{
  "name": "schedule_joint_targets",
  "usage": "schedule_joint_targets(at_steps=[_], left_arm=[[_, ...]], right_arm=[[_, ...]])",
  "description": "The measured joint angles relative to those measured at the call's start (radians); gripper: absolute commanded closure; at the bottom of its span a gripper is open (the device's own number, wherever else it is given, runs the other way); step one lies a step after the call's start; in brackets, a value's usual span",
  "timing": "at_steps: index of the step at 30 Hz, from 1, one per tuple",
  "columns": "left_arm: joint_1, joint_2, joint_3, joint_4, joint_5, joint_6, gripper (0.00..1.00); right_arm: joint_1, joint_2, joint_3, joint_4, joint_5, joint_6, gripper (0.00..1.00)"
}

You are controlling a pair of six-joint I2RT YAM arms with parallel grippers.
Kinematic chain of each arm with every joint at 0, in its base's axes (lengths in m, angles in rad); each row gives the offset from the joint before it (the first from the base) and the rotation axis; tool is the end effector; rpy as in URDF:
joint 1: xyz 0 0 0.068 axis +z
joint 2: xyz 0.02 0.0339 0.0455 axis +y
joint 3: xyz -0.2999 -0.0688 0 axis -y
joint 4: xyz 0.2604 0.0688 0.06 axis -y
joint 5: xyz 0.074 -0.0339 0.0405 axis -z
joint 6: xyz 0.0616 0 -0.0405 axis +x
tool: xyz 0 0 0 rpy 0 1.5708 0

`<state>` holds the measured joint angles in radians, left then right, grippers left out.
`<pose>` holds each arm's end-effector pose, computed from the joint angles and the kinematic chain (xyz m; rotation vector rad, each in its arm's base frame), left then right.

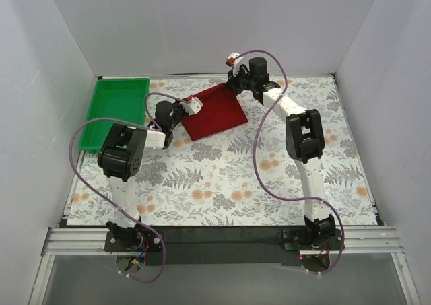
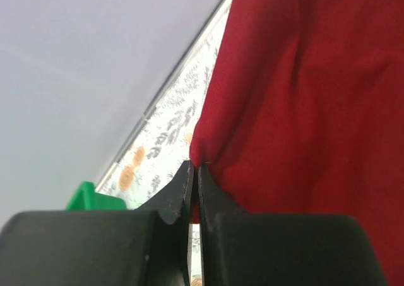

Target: Fold and stack the t-shirts

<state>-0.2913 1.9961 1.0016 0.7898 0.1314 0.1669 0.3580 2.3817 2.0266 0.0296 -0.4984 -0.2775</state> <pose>0.4462 -0.1422 0.1736 0.4959 1.7078 -0.2064 0.5739 0.2462 0.2448 -0.9031 1.6591 0.5262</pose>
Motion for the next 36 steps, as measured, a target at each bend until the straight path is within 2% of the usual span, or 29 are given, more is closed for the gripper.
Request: schedule_joint_targets(at_steps=[6,21,22,23,25,26,27,29,30,32,33,36], left_arm=[[0.005,0.127,0.073,0.008,-0.059,0.020,1.00],[0.003,0.134,0.075,0.044,-0.143,0.044,1.00],[0.003,0.134,0.075,0.044,-0.146,0.044,1.00],[0.003,0.134,0.075,0.044,-0.150,0.044,1.00],[0.003,0.134,0.075,0.044,-0.158,0.043,1.00],[0.003,0.134,0.075,0.043,-0.166,0.041,1.00],[0.003,0.134,0.074,0.042,-0.179,0.037,0.87],[0.003,0.133,0.072,0.043,-0.208,0.018,0.66],[0.003,0.129,0.072,0.041,-0.231,-0.002,0.58],[0.003,0.110,0.072,0.019,-0.263,-0.053,0.52],[0.003,0.090,0.076,-0.016,-0.276,-0.086,0.42],[0.003,0.013,0.114,-0.133,-0.304,-0.211,0.36]], right_arm=[[0.023,0.101,0.031,0.036,0.121,0.043,0.99],[0.045,0.131,0.045,0.109,0.192,0.091,0.98],[0.046,0.134,0.048,0.111,0.196,0.092,0.95],[0.048,0.137,0.054,0.111,0.201,0.094,0.82],[0.049,0.146,0.067,0.116,0.208,0.098,0.64],[0.049,0.150,0.072,0.117,0.216,0.101,0.50],[0.049,0.153,0.076,0.121,0.225,0.107,0.46],[0.048,0.155,0.080,0.124,0.246,0.102,0.36],[0.048,0.155,0.081,0.125,0.259,0.105,0.35],[0.043,0.155,0.083,0.129,0.279,0.111,0.30],[0.041,0.155,0.083,0.130,0.285,0.119,0.30],[0.025,0.134,0.047,0.132,0.282,0.145,0.24]])
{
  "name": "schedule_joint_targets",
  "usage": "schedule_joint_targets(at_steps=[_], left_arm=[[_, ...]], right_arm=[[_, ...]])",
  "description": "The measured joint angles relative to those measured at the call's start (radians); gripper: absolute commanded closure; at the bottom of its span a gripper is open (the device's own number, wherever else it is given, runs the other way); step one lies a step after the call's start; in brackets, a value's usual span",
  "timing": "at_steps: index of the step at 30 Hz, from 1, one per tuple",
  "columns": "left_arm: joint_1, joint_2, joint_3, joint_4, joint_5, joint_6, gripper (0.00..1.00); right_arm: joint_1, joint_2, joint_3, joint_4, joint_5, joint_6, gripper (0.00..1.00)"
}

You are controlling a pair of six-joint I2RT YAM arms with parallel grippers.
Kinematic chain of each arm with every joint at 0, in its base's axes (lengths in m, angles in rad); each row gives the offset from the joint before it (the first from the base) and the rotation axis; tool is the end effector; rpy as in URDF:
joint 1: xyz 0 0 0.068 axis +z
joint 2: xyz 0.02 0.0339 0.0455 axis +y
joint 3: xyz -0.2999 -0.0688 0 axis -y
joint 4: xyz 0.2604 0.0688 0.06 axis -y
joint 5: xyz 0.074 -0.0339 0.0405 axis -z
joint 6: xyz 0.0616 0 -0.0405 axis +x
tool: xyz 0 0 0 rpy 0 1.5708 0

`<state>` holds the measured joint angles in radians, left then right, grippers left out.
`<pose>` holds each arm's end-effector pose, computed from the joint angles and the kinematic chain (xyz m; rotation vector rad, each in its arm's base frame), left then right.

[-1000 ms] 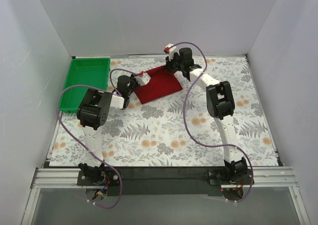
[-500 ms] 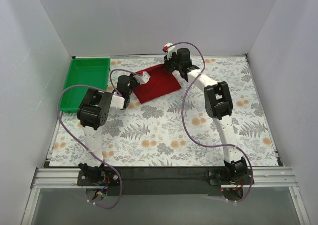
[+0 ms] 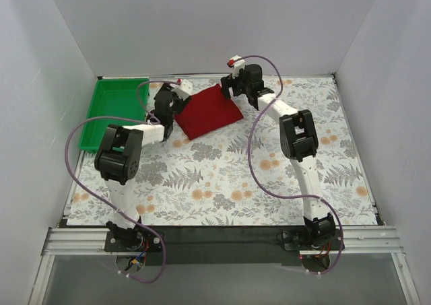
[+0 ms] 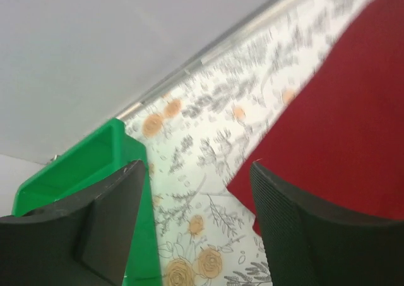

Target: Fold and stack the t-shirts

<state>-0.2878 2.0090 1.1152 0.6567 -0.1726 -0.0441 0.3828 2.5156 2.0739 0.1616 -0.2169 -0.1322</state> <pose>0.4710 -0.1284 0.1880 0.0972 1.8024 -0.0805 0.6008 0.2562 0.1951 -0.6193 1.7547 0.3748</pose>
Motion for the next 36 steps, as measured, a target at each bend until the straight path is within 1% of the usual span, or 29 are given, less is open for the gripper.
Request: schedule_joint_targets(at_steps=[3,4,7,9,13,16,20,24,28,33,36], left_arm=[[0.001,-0.110,0.032,-0.098,-0.010,-0.136,0.31],[0.001,-0.153,0.037,-0.130,-0.010,-0.187,0.28],[0.004,-0.275,0.048,-0.237,0.002,-0.379,0.27],[0.010,-0.327,0.053,-0.313,0.046,-0.506,0.27],[0.031,-0.374,0.012,-0.409,0.154,-0.761,0.27],[0.048,-0.378,-0.080,-0.451,0.229,-0.937,0.28],[0.061,-0.352,-0.171,-0.505,0.296,-1.120,0.30],[0.061,-0.321,-0.190,-0.530,0.319,-1.254,0.30],[0.061,-0.289,-0.189,-0.531,0.320,-1.349,0.32],[0.061,-0.212,-0.183,-0.546,0.340,-1.423,0.33],[0.063,-0.213,-0.185,-0.543,0.349,-1.437,0.34]], right_arm=[[-0.031,-0.050,-0.078,-0.003,-0.049,0.027,0.23],[-0.042,-0.067,-0.100,-0.007,-0.074,0.034,0.23],[-0.078,-0.117,-0.162,-0.029,-0.173,0.074,0.21],[-0.101,-0.134,-0.176,-0.042,-0.234,0.113,0.21],[-0.122,-0.136,-0.187,-0.083,-0.329,0.200,0.22],[-0.121,-0.135,-0.196,-0.122,-0.389,0.257,0.24],[-0.117,-0.135,-0.208,-0.156,-0.438,0.296,0.25],[-0.114,-0.135,-0.235,-0.172,-0.448,0.312,0.28],[-0.114,-0.135,-0.263,-0.192,-0.443,0.314,0.30],[-0.118,-0.133,-0.278,-0.206,-0.443,0.323,0.28],[-0.119,-0.125,-0.273,-0.208,-0.465,0.341,0.29]])
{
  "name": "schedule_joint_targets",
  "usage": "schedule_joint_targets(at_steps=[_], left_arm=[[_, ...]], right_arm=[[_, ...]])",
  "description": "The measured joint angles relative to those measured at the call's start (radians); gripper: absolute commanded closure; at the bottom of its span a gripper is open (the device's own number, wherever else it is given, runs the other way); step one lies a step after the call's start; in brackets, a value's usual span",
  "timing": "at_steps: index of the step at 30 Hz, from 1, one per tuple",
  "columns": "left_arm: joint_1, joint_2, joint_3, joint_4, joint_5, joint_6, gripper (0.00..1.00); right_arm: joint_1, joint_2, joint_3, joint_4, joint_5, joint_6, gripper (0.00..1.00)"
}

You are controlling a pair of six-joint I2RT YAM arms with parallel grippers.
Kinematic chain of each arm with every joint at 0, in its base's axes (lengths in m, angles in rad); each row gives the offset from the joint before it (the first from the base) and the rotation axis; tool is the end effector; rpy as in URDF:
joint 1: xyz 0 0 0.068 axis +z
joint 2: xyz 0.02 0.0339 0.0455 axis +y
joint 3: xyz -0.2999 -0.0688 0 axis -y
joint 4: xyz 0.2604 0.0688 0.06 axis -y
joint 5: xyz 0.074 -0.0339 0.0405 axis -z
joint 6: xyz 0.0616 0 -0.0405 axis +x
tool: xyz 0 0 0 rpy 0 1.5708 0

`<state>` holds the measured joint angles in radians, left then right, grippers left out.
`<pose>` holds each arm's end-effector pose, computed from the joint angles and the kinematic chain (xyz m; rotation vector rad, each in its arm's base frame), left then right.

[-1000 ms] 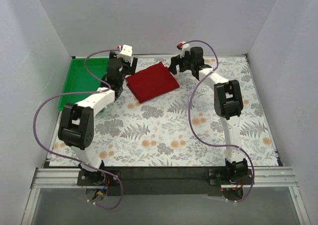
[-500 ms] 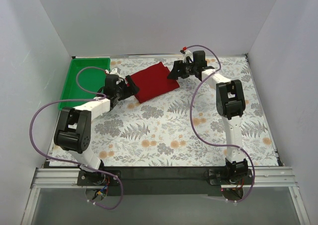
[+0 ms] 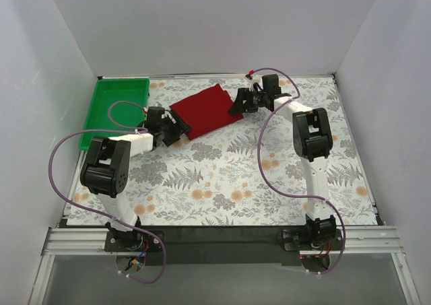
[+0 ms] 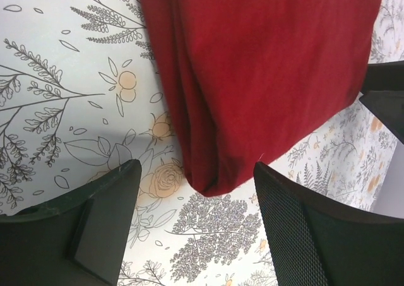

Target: Fold and stack the t-shirts

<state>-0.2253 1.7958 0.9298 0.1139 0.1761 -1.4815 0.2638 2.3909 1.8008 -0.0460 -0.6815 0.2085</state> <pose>0.3871 -0.0998 0.1544 -1.4220 2.1246 -0.9834 0.5566 0.1905 0.1506 -0.4516 2.1752 1.0121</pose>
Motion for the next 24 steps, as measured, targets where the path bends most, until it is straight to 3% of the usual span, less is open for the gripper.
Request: schedule_joint_targets(at_steps=[7,10,13,16,17,18,24], left_arm=[[0.000,-0.156,-0.089,-0.009,-0.015,0.032,0.33],[0.000,-0.270,-0.135,-0.021,-0.027,0.051,0.33],[0.000,-0.396,-0.190,-0.036,-0.037,0.065,0.33],[0.000,-0.524,-0.258,-0.065,-0.046,0.072,0.33],[0.000,-0.555,-0.275,-0.078,-0.048,0.074,0.33],[0.000,-0.594,-0.293,-0.095,-0.049,0.075,0.33],[0.000,-0.758,-0.348,-0.176,-0.053,0.079,0.33]], right_arm=[[0.000,0.059,0.071,-0.006,-0.080,0.039,0.34],[0.009,0.069,0.083,-0.013,-0.089,0.047,0.41],[0.018,0.073,0.087,-0.036,-0.084,0.048,0.59],[0.020,0.087,0.090,-0.064,-0.086,0.053,0.83],[0.020,0.092,0.091,-0.072,-0.088,0.056,0.95],[0.018,0.092,0.092,-0.079,-0.086,0.055,0.99],[-0.004,0.063,0.045,-0.085,-0.079,0.024,0.99]])
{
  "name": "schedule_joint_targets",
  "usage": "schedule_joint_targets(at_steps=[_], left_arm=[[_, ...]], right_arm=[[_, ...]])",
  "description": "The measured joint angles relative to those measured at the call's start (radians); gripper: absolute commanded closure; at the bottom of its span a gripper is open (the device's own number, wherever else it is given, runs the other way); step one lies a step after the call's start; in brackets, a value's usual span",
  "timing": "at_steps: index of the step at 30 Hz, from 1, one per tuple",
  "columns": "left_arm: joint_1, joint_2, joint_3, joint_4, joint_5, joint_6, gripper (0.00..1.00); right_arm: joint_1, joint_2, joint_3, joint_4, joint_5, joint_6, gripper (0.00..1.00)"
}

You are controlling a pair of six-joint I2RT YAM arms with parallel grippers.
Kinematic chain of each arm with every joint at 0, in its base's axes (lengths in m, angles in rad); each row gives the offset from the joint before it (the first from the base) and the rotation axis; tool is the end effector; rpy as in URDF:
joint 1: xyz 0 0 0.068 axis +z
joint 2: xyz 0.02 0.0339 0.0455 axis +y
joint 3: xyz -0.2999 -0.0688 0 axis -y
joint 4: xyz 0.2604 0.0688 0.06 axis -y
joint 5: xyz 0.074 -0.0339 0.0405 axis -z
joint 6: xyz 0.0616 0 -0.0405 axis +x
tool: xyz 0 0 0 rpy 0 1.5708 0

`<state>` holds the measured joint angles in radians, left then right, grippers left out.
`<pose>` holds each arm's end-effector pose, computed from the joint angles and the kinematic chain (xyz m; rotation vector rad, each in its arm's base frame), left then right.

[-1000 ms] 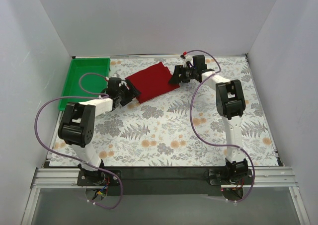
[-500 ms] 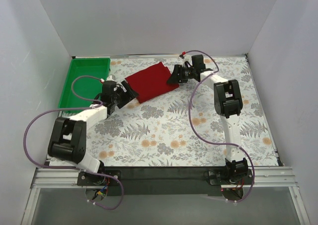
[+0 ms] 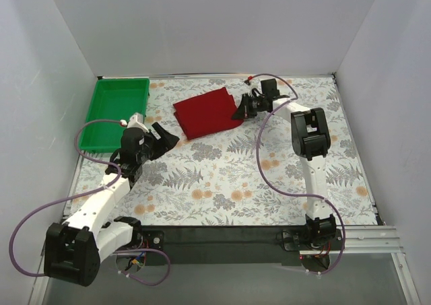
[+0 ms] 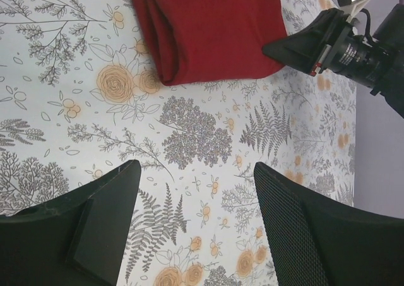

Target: Fold and stack the t-shirts

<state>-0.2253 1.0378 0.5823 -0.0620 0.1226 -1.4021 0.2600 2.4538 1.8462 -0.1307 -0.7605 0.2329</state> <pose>0.2374 -0.0621 0.2443 -1.1997 1.9448 -1.0613 0.5568 0.1921 0.1246 -0.4329 2.2700 1.1275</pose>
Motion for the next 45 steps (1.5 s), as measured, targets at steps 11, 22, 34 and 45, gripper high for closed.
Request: schedule_joint_targets(at_steps=[11,22,34,45], left_arm=[[0.000,-0.137,-0.070,-0.055,0.039,-0.005,0.33],[0.000,-0.227,-0.175,-0.038,0.142,-0.021,0.34],[0.000,-0.265,-0.175,-0.027,0.182,0.005,0.34],[0.000,-0.346,-0.129,-0.058,0.165,0.092,0.32]], right_arm=[[-0.346,-0.288,-0.377,-0.092,0.089,-0.226,0.99],[-0.682,-0.371,-0.422,-0.237,0.182,-0.508,0.86],[-0.661,-0.500,-0.426,-0.333,0.298,-0.663,0.37],[-0.575,-0.771,-0.430,-0.438,0.357,-0.917,0.44]])
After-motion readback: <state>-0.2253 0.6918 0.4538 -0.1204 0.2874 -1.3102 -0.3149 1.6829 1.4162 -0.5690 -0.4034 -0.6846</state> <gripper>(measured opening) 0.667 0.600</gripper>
